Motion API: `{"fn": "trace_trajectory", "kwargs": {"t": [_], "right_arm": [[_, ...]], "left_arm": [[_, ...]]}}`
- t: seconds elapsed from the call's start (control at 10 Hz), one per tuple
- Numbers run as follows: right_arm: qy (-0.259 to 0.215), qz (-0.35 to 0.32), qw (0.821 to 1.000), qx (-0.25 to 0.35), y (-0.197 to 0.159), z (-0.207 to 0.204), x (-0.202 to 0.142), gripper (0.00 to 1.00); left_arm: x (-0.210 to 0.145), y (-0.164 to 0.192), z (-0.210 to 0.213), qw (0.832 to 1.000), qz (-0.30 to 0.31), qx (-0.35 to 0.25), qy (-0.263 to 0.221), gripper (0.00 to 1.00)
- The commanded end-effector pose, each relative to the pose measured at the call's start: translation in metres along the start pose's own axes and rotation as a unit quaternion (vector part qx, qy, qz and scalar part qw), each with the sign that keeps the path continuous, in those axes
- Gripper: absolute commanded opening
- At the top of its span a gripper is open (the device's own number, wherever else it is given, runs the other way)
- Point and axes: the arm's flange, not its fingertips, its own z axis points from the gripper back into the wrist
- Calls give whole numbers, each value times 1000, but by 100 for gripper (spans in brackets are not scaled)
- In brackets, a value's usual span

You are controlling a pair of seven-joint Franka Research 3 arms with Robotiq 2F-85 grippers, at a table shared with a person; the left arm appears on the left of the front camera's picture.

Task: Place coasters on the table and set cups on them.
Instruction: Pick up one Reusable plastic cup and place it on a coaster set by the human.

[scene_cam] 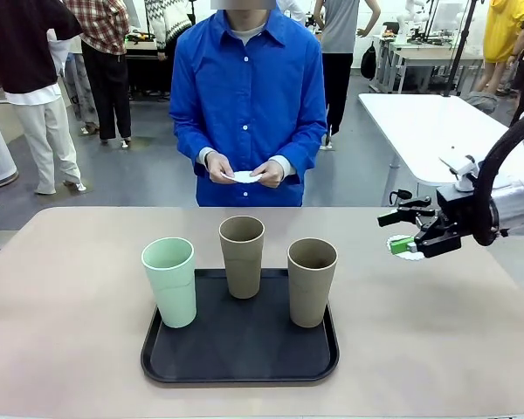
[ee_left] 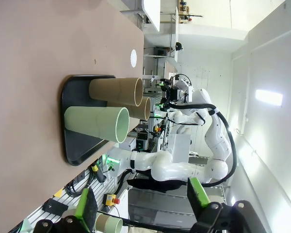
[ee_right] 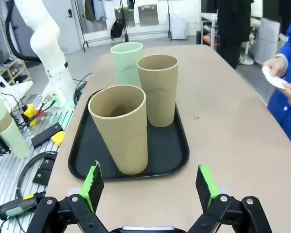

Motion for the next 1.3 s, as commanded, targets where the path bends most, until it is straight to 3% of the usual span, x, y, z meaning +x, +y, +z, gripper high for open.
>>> {"fn": "trace_trajectory", "kwargs": {"t": [0.0,0.1,0.6,1.2], "right_arm": [[1,-5,1000,-31,-1,0,4,100],[0,0,1000,0,0,0,0,100],[2,-1,1000,-3,0,1,0,100],[-55,13,998,0,-1,-60,-41,100]], "left_arm": [[0,-1,3,1000,-5,-3,1,100],[0,-1,3,1000,-5,-3,1,100],[0,-1,3,1000,-5,-3,1,100],[0,-1,3,1000,-5,-3,1,100]]}}
